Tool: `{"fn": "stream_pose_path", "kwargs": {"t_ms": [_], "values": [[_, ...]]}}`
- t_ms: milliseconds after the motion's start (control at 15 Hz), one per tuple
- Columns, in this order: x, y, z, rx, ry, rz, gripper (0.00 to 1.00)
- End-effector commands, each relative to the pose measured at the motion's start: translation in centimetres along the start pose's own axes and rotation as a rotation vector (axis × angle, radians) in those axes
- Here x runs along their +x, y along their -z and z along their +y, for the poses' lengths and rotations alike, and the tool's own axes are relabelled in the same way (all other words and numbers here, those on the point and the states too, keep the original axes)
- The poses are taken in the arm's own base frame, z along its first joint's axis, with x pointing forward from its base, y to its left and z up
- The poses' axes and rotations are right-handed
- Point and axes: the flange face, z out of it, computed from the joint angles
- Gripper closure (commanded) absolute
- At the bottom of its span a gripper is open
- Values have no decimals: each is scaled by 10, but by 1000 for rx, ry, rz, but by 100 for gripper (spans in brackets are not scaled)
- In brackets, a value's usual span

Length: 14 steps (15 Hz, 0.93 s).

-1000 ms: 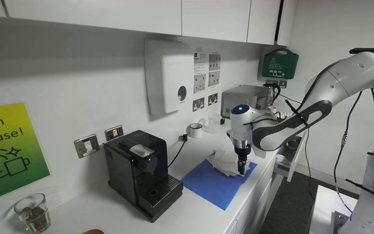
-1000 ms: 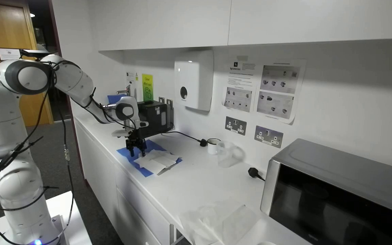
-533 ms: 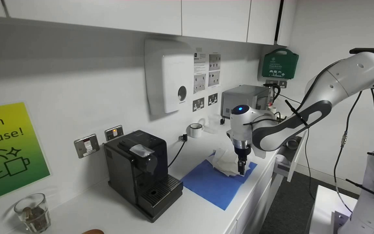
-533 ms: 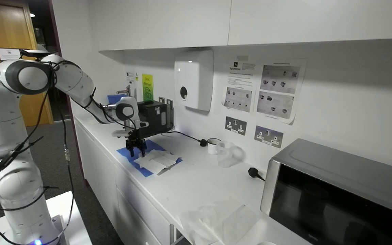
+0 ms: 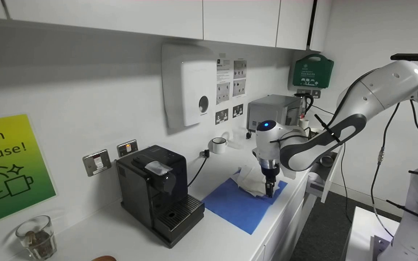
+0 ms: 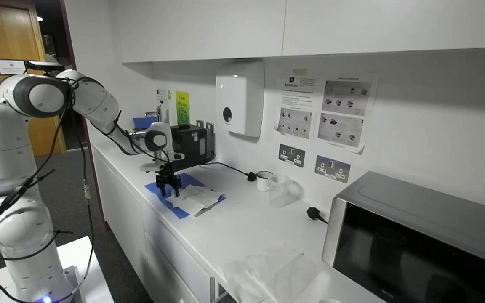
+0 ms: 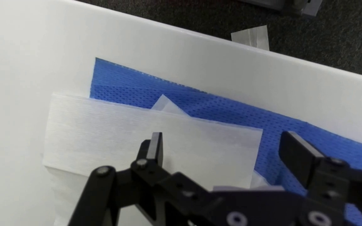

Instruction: Stack the paper towels to the left on the counter

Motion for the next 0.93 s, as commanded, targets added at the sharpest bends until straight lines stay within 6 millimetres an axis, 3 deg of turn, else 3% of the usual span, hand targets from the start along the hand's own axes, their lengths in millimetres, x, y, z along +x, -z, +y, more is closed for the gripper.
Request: {"fn": "stream_pose_path", "kwargs": {"t_ms": [0, 867], "values": [[9, -2, -1, -5, -11, 0, 0], [16, -18, 0, -67, -51, -30, 0]]}}
